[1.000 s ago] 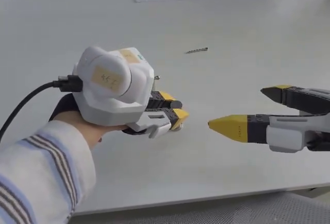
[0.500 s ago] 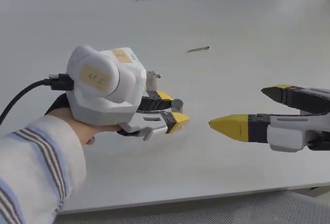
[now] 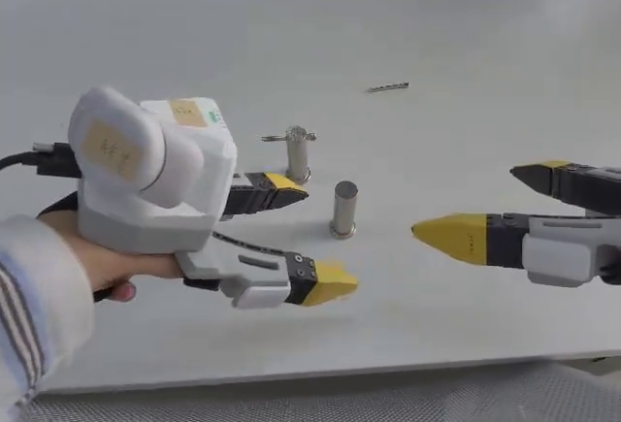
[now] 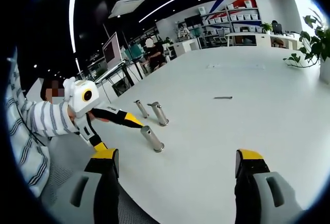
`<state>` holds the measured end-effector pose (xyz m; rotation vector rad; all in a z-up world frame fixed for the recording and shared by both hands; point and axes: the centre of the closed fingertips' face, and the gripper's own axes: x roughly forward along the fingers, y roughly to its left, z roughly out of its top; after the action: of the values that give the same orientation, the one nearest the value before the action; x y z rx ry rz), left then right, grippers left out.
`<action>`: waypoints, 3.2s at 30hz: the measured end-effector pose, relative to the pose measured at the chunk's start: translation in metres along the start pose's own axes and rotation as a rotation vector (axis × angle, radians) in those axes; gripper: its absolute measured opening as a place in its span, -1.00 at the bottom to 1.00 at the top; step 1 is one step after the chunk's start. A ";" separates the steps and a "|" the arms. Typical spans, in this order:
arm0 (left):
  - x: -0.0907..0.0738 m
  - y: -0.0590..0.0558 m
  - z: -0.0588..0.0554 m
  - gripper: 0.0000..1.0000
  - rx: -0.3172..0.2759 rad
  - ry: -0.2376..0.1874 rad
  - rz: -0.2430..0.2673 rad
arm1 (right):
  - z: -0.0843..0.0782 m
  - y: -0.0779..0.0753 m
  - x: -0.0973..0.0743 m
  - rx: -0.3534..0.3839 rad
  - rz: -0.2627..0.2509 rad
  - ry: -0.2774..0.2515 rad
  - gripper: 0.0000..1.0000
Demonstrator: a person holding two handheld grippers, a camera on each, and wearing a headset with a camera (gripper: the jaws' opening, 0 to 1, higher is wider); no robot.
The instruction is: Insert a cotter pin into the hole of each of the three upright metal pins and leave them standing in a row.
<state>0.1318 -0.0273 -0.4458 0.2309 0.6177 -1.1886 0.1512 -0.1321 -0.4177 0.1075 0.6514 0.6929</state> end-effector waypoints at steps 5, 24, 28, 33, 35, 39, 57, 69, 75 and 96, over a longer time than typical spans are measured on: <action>-0.013 0.011 0.004 0.59 -0.111 -0.045 0.063 | 0.004 -0.007 -0.004 -0.011 -0.014 0.009 0.85; -0.030 -0.003 -0.018 0.98 -0.196 -0.065 0.113 | 0.043 -0.042 -0.006 -0.267 0.019 0.100 0.75; -0.035 -0.002 -0.020 0.97 -0.212 -0.067 0.136 | 0.055 -0.043 0.003 -0.336 0.076 0.130 0.62; -0.040 0.000 -0.025 0.97 -0.226 -0.051 0.154 | 0.066 -0.050 0.018 -0.455 0.089 0.204 0.57; -0.043 0.002 -0.027 0.97 -0.224 -0.051 0.171 | 0.071 -0.053 0.023 -0.530 0.098 0.243 0.54; -0.046 0.003 -0.020 0.97 -0.292 -0.106 0.163 | 0.079 -0.058 0.032 -0.619 0.133 0.305 0.50; -0.047 0.003 -0.018 0.92 -0.294 -0.121 0.165 | 0.085 -0.104 0.089 -0.799 0.170 0.543 -0.07; -0.039 -0.001 -0.017 0.86 -0.275 -0.096 0.156 | 0.087 -0.111 0.147 -0.765 0.219 0.520 -0.46; -0.041 0.004 -0.016 0.89 -0.296 -0.105 0.176 | 0.075 -0.124 0.160 -0.819 0.203 0.575 -0.59; -0.039 0.002 -0.018 0.84 -0.302 -0.098 0.165 | 0.061 -0.136 0.166 -0.879 0.200 0.667 -1.00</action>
<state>0.1189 0.0129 -0.4391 -0.0320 0.6696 -0.9286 0.3597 -0.1262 -0.4961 -0.9155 0.9169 1.1699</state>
